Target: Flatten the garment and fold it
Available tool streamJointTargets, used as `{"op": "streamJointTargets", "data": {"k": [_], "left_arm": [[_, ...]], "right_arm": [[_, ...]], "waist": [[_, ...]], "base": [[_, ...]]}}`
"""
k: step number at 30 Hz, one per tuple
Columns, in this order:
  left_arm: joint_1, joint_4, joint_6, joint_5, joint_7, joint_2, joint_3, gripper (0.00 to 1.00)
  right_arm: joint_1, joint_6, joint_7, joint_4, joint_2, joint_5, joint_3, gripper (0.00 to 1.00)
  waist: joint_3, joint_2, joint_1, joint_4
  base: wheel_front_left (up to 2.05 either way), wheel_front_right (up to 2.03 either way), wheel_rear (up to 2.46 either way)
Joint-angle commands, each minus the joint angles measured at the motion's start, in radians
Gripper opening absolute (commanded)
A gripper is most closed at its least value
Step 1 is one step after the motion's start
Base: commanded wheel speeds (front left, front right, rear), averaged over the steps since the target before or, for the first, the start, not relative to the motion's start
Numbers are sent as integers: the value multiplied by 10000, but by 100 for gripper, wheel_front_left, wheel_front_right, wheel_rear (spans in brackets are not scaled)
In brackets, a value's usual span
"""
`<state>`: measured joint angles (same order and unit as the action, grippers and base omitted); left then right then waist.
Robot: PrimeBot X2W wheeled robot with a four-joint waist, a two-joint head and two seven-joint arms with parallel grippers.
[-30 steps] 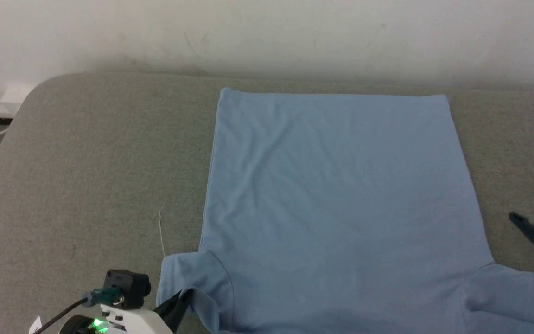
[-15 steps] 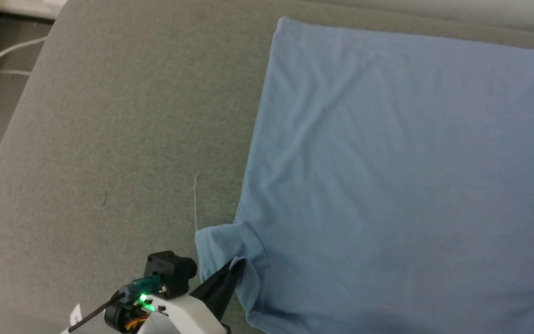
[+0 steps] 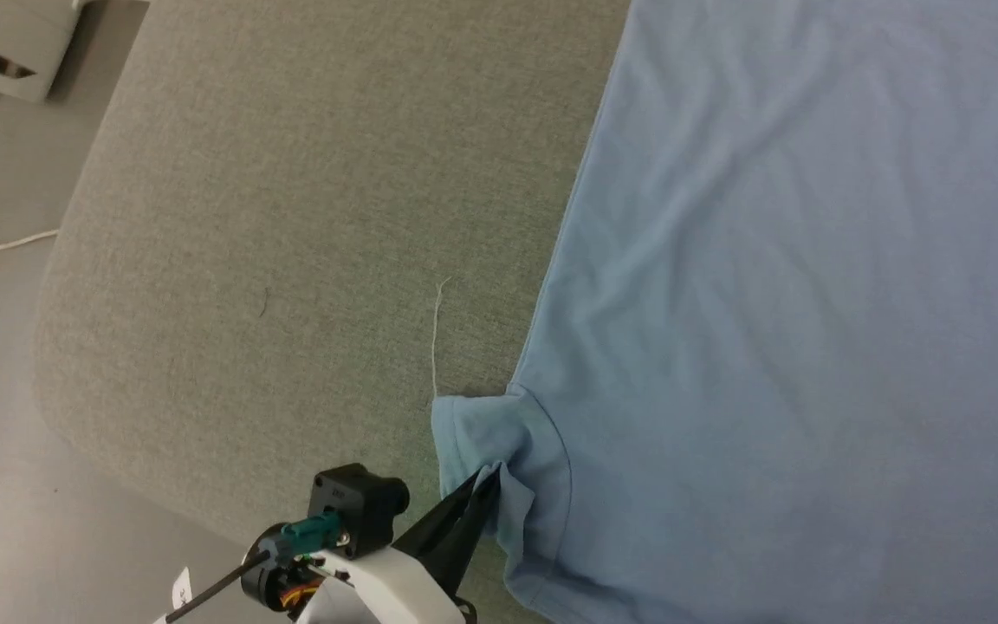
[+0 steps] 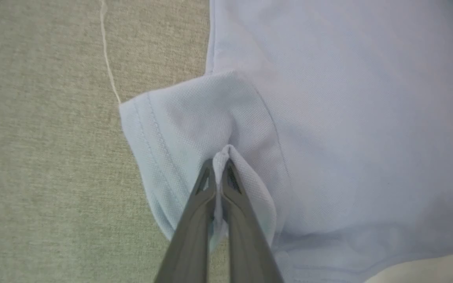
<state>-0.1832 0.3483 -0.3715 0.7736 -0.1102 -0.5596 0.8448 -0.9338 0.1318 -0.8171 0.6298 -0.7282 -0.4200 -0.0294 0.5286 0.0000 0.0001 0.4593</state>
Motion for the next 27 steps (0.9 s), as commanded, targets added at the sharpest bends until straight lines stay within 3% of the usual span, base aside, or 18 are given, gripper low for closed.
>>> {"op": "streamJointTargets", "data": {"k": [1,6,7,8,16,27], "left_arm": [[-180,-60,24,-91,97,71,7,0],[-220,-286,66,-58,251,241,-6,0],[-220,-334,76,-44,273,265,-7,0],[-218,-378,86,-28,290,281,-10,0],[-152,-671,54,52,367,229,-97,0],[690,-1020,-176,734,578,-52,-538,0]], "right_arm": [[-127,-11,39,111,-76,62,-68,100],[-11,-11,119,446,-195,-11,-502,100],[36,-11,113,501,-225,-68,-583,45],[80,-11,116,535,-266,-126,-675,0],[609,-11,570,767,-522,-414,-1305,0],[3022,-11,1356,522,-406,-1716,-1982,0]], "waist": [[325,0,-1,300],[337,0,-1,264],[321,0,-1,247],[302,0,-1,227],[-359,0,-1,-178],[-2541,0,-1,-1438]], "base": [[0,0,0],[0,0,0],[0,0,0],[0,0,0],[0,0,0],[0,0,0]]}}
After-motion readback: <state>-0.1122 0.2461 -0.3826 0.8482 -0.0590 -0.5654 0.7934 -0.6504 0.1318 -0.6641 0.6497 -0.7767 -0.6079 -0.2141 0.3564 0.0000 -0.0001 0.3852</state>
